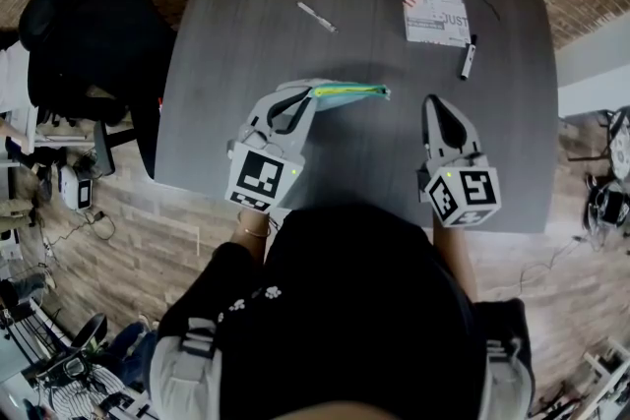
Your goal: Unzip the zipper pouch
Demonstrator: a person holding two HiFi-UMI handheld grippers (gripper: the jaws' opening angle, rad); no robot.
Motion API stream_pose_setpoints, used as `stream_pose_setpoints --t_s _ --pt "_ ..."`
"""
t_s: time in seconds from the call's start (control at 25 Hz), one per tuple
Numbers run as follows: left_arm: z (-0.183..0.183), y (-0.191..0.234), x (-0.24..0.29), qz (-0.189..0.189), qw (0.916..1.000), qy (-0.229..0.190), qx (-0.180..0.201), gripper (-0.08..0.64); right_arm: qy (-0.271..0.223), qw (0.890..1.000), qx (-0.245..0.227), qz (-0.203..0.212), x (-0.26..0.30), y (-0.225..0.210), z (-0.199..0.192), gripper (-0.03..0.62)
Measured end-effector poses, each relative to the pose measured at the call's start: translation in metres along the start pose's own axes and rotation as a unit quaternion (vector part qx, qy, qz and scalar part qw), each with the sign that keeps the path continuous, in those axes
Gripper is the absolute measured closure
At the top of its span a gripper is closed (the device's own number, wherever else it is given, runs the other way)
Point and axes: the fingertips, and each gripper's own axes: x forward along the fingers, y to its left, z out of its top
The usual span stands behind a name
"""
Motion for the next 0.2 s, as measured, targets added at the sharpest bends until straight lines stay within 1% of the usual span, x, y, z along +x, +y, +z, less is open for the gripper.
stream_pose_setpoints --t_s 0.2 --pt "-0.0029 -0.0013 -0.0011 -0.001 0.9999 0.006 -0.008 0.555 0.002 1.000 0.000 0.001 0.0002 0.0008 -0.0002 0.595"
